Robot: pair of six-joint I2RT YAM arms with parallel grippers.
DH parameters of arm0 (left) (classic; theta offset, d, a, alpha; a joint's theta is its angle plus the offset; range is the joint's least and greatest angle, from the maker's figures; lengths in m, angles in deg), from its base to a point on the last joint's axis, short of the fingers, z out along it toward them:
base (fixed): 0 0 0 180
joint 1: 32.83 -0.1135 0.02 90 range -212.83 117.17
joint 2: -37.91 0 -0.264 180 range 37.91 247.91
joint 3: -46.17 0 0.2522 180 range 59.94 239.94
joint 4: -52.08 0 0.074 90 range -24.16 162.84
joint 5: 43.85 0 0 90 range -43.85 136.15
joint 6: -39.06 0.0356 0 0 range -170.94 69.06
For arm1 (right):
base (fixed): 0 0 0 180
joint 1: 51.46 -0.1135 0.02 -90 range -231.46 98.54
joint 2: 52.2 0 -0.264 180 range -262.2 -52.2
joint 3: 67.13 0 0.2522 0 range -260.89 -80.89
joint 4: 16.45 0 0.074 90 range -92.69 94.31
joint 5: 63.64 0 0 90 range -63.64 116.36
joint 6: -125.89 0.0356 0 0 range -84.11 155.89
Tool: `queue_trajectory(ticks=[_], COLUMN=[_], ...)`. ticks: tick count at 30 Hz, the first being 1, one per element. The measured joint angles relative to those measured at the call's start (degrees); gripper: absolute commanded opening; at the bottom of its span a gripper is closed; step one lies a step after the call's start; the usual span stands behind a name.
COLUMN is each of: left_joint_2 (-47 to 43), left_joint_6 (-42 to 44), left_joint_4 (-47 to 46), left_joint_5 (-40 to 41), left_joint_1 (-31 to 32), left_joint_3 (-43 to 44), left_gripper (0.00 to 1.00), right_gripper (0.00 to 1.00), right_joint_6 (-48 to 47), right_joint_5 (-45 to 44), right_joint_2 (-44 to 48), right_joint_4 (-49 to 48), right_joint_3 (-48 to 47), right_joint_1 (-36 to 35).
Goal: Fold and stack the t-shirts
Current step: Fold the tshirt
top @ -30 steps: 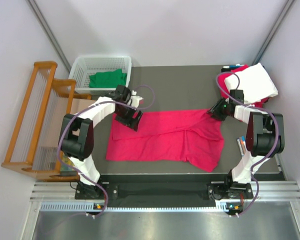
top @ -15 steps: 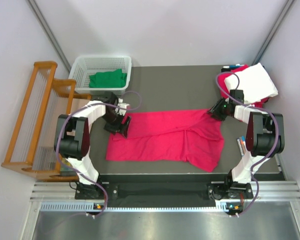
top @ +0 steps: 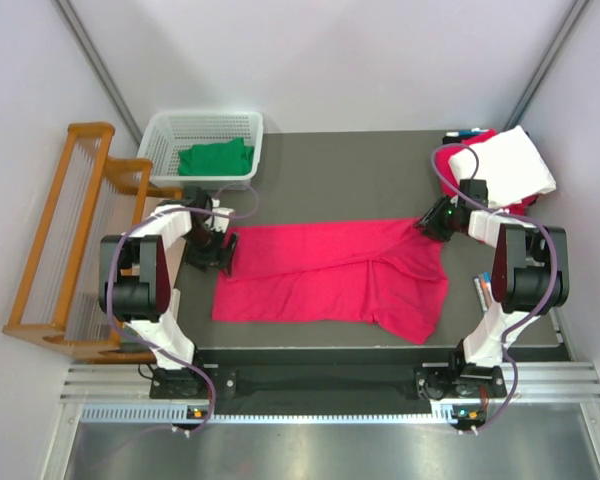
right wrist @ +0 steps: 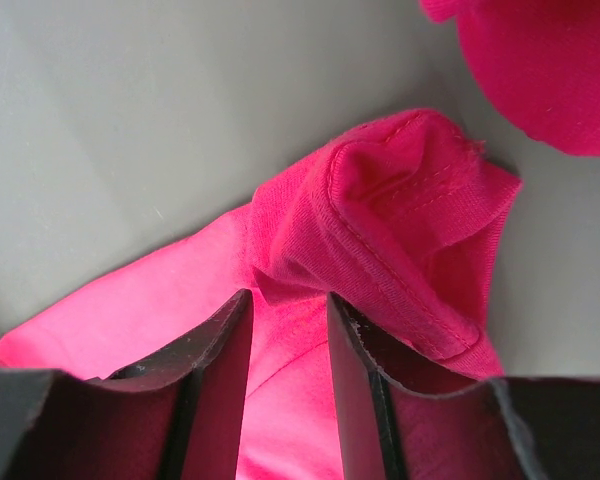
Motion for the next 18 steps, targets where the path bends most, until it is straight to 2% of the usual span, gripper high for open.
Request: queue_trajectory(ticks=[5,10,18], left_joint_2=[0.33,-0.31,-6.99], left_joint_6=[0.26,0.07,-0.94], left_joint_4=[0.52,2.73,5.68], left_joint_5=[0.79,-1.07,-4.17], left_joint_1=[-3.15,-0.85,3.15], left_joint_3=[0.39,3.19,4.85], left_gripper=[0.8,0.8,0.8], right_gripper=[0.36,0.36,0.36], right_joint_6=[-0.07,-0.2,-0.42], right_joint_5=[0.0,0.0,0.0], right_joint_2=[0.0,-0.02,-0.02], right_joint_4=[0.07,0.07,0.07], right_joint_3=[0.0,0.0,0.0], right_joint_1=[0.0,0.0,0.0])
